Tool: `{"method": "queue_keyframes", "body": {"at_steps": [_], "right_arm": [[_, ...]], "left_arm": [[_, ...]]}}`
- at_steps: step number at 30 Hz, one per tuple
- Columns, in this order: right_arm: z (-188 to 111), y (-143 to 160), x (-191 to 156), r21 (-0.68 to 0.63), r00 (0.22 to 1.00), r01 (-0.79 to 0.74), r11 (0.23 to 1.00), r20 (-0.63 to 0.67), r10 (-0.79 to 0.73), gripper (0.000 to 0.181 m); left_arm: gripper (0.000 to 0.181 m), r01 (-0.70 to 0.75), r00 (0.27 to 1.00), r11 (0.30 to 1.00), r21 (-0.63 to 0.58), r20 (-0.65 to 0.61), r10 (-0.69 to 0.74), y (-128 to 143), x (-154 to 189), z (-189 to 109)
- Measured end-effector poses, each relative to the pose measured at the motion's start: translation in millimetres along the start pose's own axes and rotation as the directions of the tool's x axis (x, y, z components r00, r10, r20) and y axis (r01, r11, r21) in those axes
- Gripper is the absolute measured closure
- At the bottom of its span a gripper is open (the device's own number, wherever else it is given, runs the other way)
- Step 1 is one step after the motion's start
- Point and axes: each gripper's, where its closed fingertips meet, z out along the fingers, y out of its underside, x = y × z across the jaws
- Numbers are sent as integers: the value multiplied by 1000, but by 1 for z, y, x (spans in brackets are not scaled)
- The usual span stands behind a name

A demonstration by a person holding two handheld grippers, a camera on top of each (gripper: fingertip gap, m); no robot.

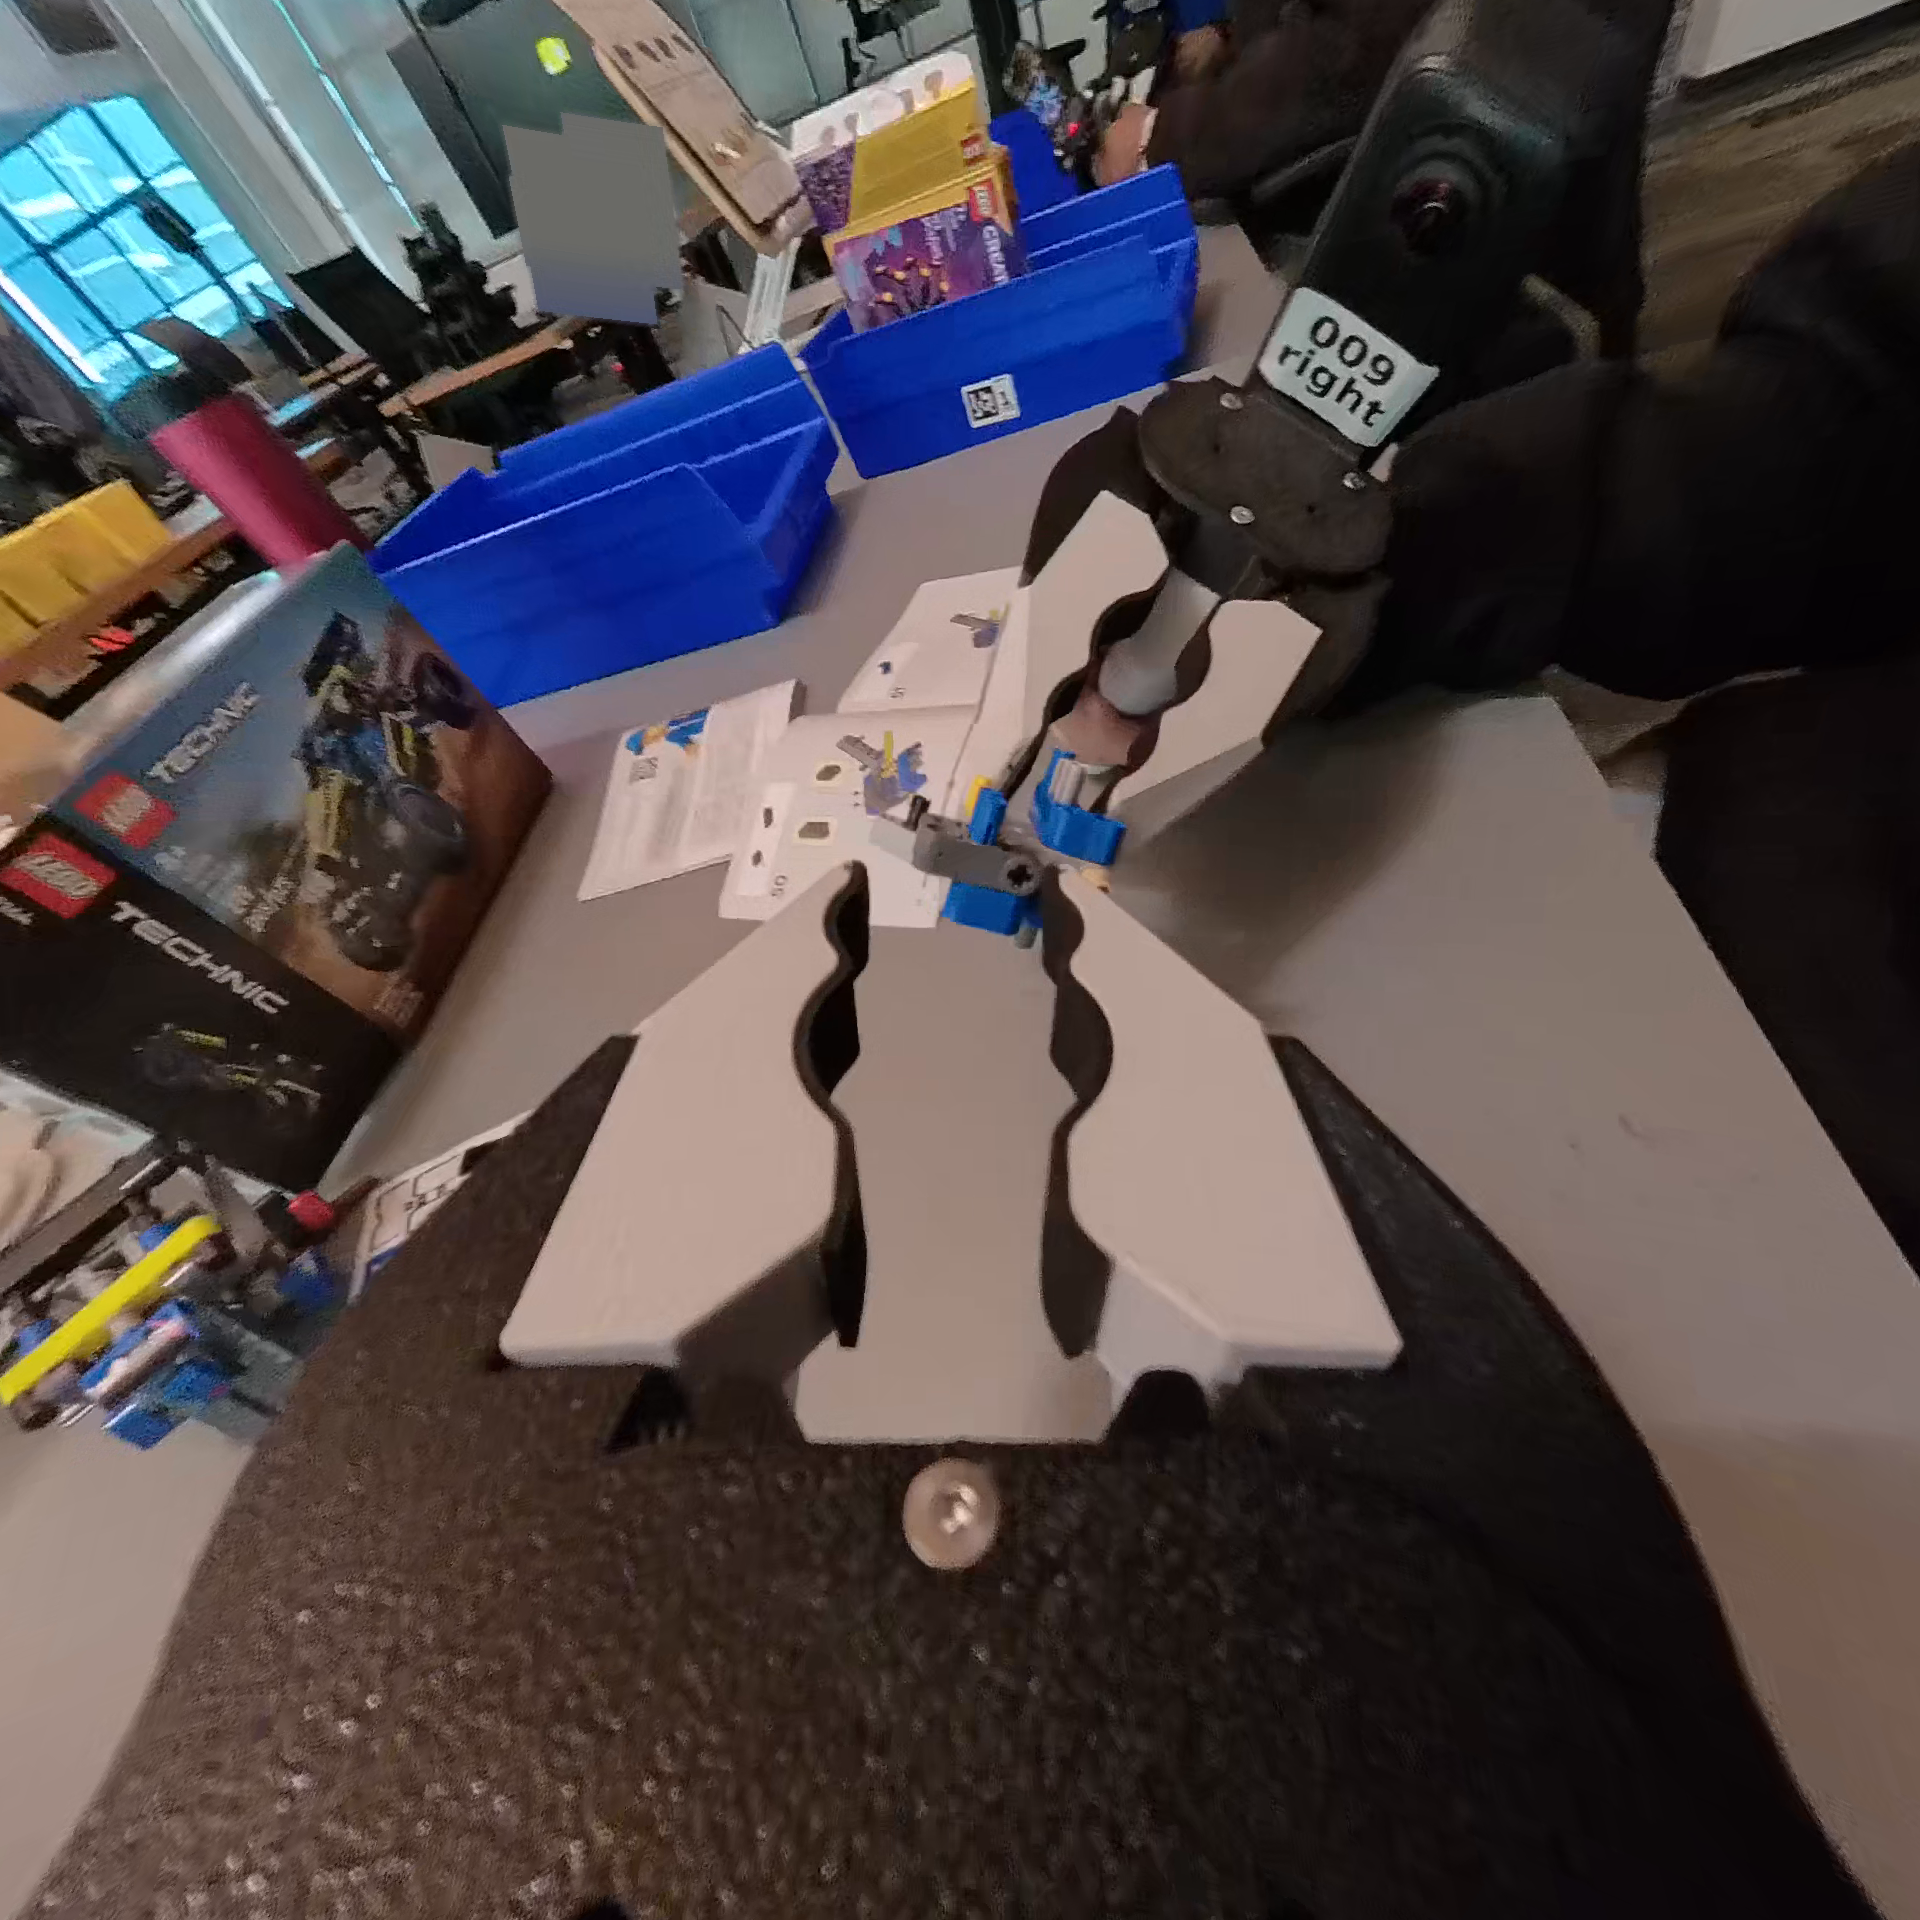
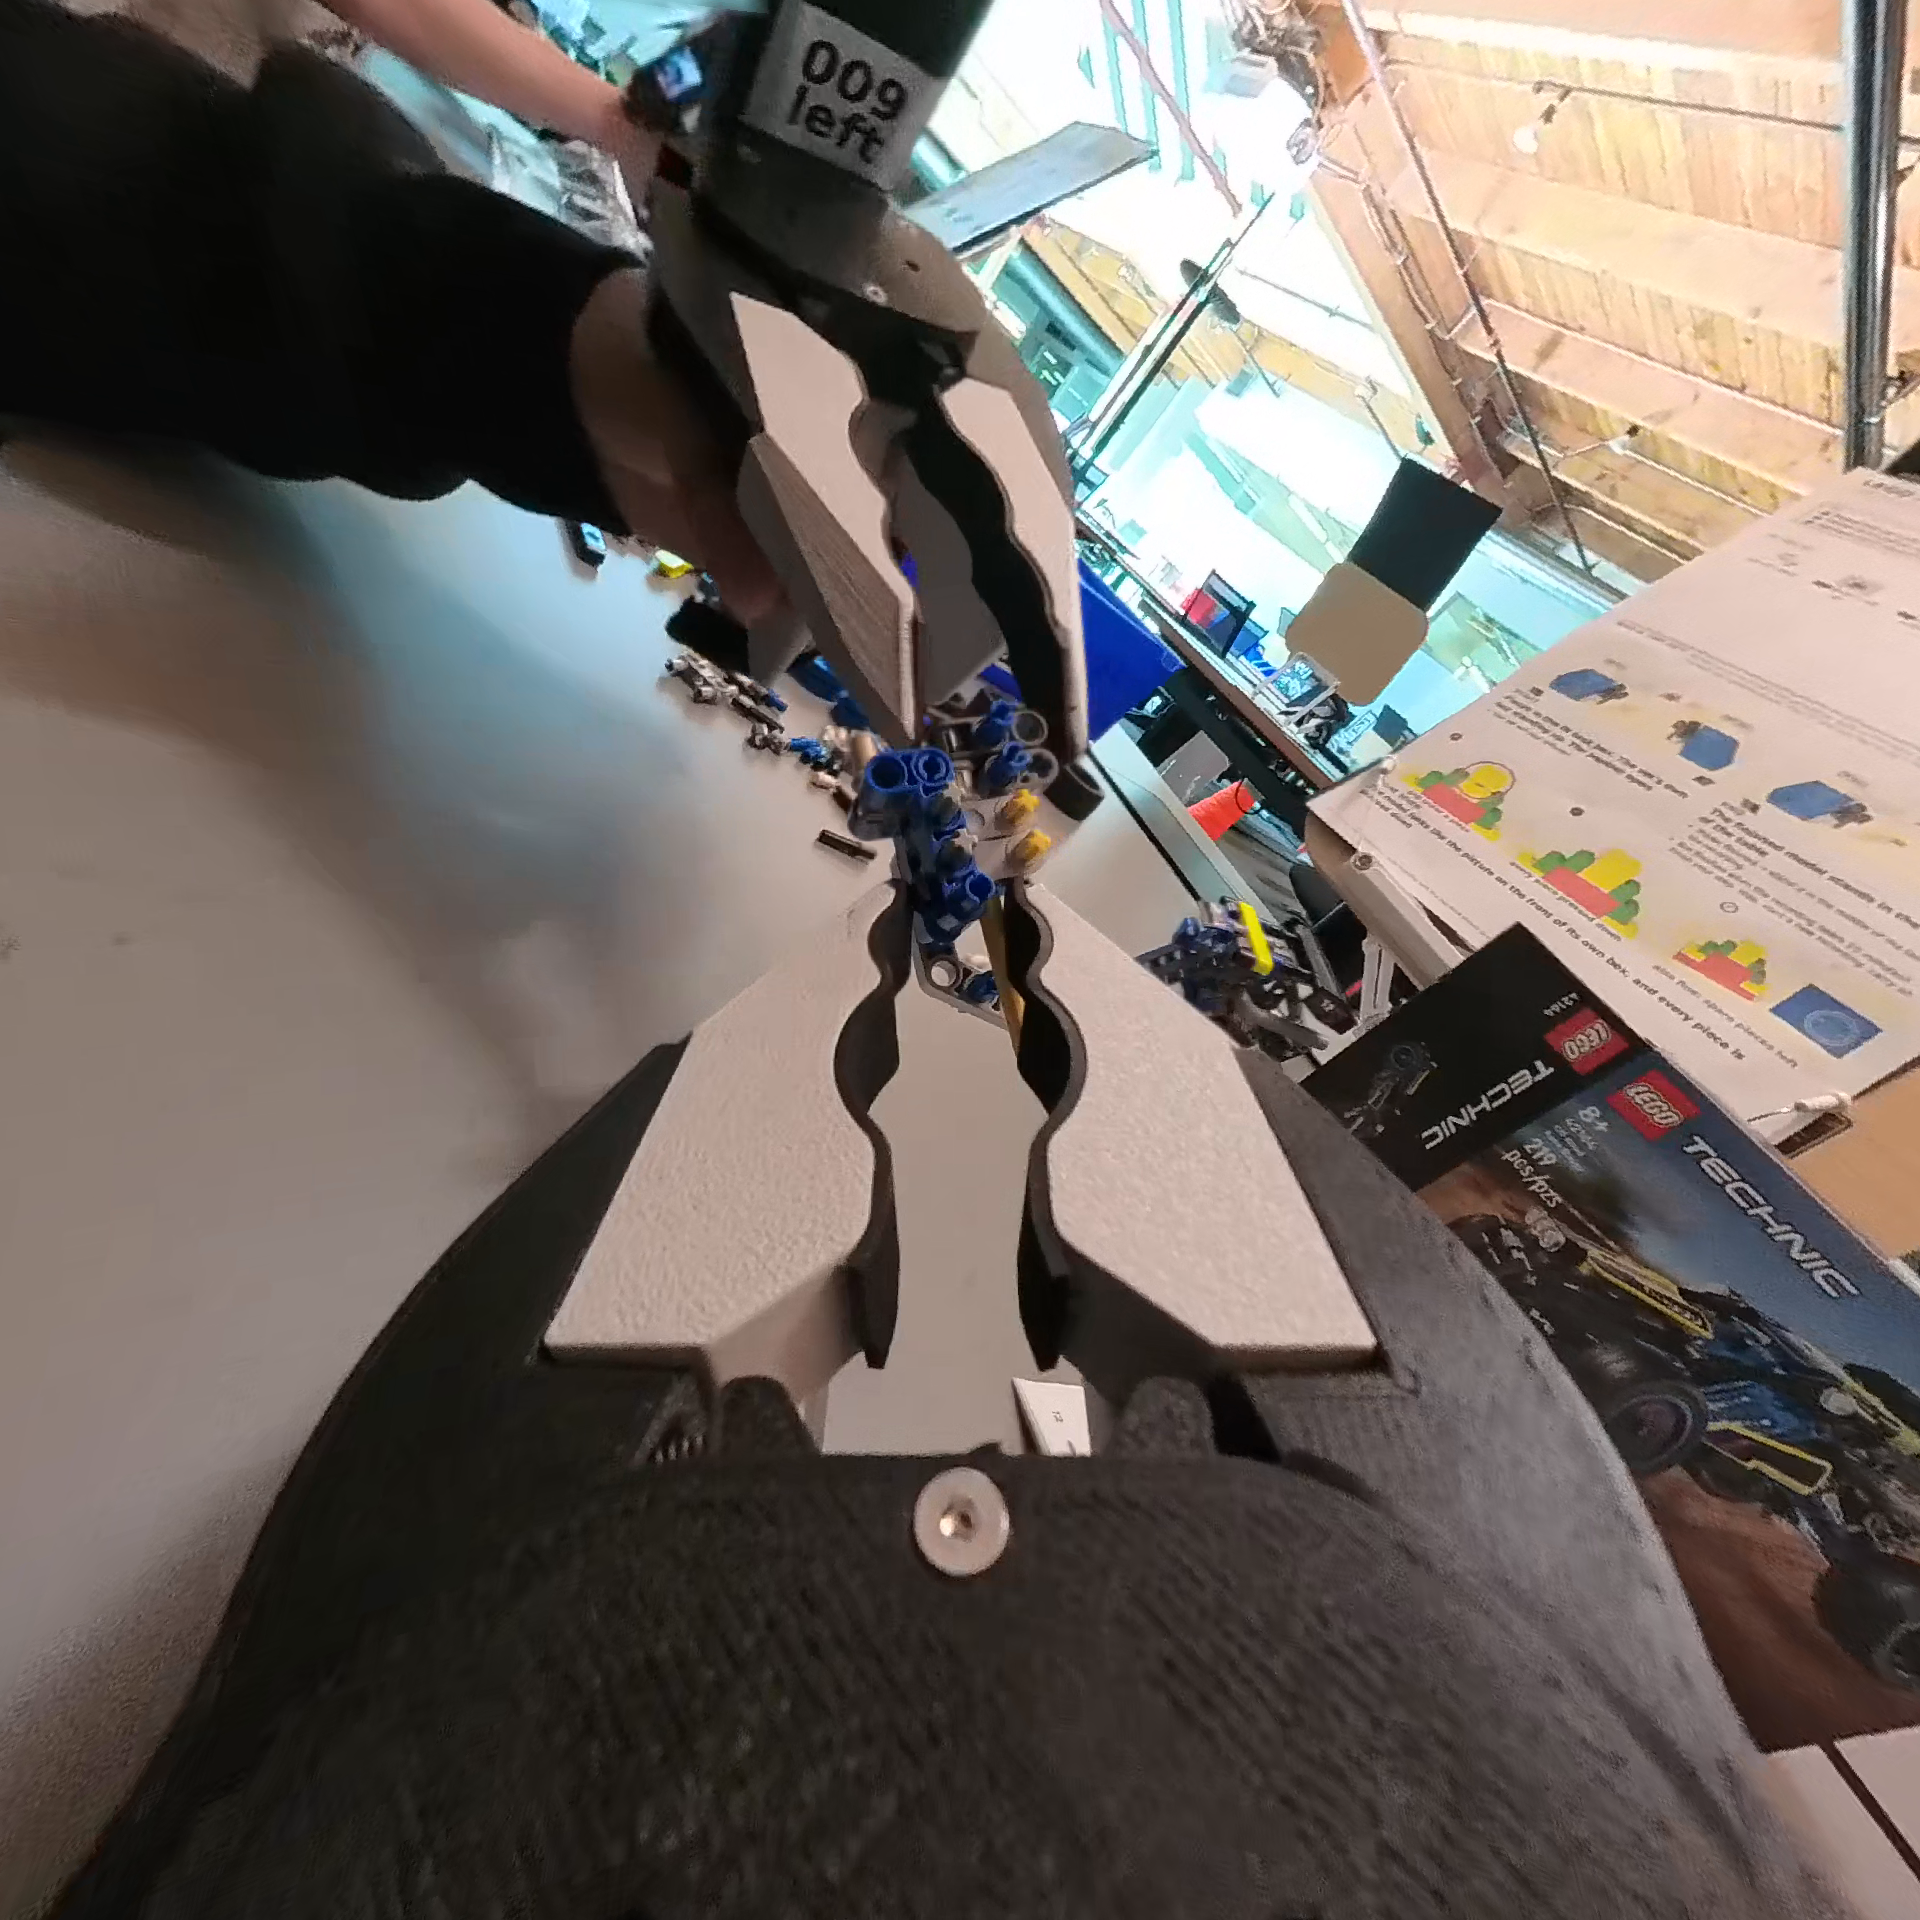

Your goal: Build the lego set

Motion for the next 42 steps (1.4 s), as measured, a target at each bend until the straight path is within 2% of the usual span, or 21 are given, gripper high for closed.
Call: {"method": "queue_keyframes", "body": {"at_steps": [4, 7, 17, 22, 27, 32, 37, 42], "right_arm": [[2, 2, -10, -13, 998, 31, 999, 47, -30, 166], [3, 2, -12, -18, 998, 33, 999, 62, -32, 166], [3, 9, -7, -56, 999, 2, 998, 48, 1, 166], [2, 10, -7, -60, 999, 3, 998, 48, 0, 166], [4, 12, -14, -77, 996, 32, 997, 83, -26, 166], [2, 8, -15, -45, 995, 16, 999, 97, -11, 166], [1, 3, -15, 4, 995, 58, 998, 76, -58, 166], [1, 0, -13, 26, 995, 79, 997, 51, -80, 166]], "left_arm": [[149, -2, 998, 1000, -18, -60, 1, 6, 7, -3], [156, -18, 995, 1000, -21, -95, 16, 8, 13, -3], [160, -89, 996, 995, -45, -24, 88, 11, 7, 2], [160, -47, 999, 998, -29, -26, 46, 11, 6, 3], [150, -29, 998, 999, -38, -55, 27, 18, 8, 4], [153, -53, 996, 999, -2, -77, 53, 13, 13, 3], [158, -84, 992, 996, 4, -92, 84, 8, 18, 1], [158, -142, 988, 990, -3, -68, 141, 3, 17, 1]]}}
